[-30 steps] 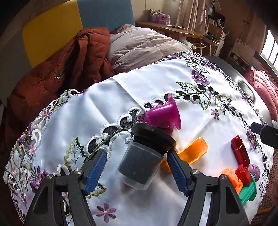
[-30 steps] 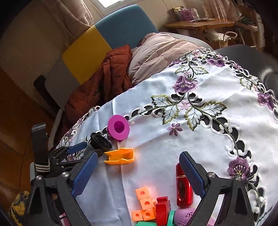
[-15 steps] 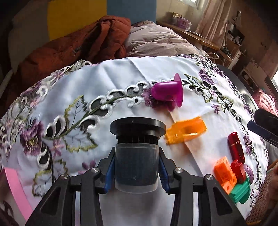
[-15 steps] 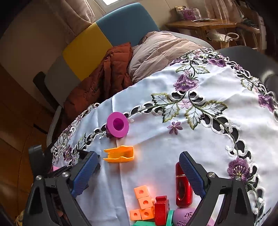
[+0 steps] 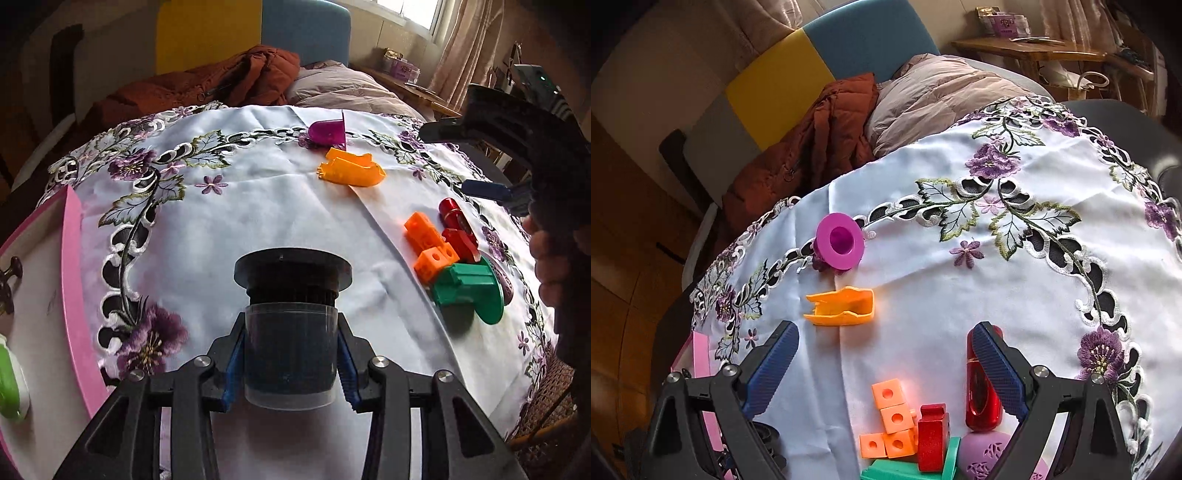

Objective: Organize rigid objects
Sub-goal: 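Lift the cup with the left gripper while the right gripper grasps the magenta spool, then lower the cup into the tray and open the left gripper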

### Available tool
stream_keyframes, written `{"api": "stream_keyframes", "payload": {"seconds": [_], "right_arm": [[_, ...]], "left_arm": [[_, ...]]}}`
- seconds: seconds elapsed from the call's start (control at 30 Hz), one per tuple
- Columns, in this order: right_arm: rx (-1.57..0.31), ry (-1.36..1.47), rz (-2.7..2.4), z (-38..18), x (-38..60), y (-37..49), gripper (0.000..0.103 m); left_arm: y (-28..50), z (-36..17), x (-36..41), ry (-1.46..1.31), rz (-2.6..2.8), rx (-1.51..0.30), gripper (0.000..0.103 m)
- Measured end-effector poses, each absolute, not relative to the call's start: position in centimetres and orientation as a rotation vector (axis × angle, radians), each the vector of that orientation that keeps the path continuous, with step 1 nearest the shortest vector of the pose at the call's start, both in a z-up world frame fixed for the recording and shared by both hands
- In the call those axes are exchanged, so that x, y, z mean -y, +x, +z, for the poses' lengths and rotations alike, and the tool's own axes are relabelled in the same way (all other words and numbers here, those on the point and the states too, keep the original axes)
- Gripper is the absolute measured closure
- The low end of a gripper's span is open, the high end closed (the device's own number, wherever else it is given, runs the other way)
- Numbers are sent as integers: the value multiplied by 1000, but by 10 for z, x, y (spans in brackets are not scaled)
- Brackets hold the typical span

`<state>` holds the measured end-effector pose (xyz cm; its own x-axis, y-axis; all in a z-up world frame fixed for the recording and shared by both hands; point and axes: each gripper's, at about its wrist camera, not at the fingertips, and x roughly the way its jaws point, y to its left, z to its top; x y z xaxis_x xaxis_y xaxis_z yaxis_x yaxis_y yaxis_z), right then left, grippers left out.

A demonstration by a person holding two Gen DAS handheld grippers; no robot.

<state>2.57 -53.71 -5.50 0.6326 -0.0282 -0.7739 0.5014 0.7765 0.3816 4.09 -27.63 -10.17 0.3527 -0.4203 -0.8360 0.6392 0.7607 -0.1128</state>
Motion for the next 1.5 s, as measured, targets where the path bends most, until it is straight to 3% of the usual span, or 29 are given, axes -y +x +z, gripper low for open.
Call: {"api": "stream_keyframes", "payload": {"seconds": [0.57, 0.63, 0.67, 0.7, 1.23, 1.5], "right_arm": [[-980, 471, -349, -71, 527, 177, 8], [-1031, 430, -366, -85, 524, 192, 16], [-1058, 415, -367, -92, 523, 197, 39], [-1085, 400, -359, -98, 522, 201, 47], [-962, 277, -94, -42, 466, 121, 47], [-1046, 251, -8, -74, 429, 73, 47]], "left_arm": [[32, -107, 263, 182, -711, -942, 60], [33, -107, 263, 177, -712, -939, 60], [33, -107, 263, 173, -711, -939, 60], [33, -107, 263, 173, -711, -936, 60], [22, -97, 257, 205, -676, -906, 60], [4, -66, 237, 211, -677, -850, 60]]}}
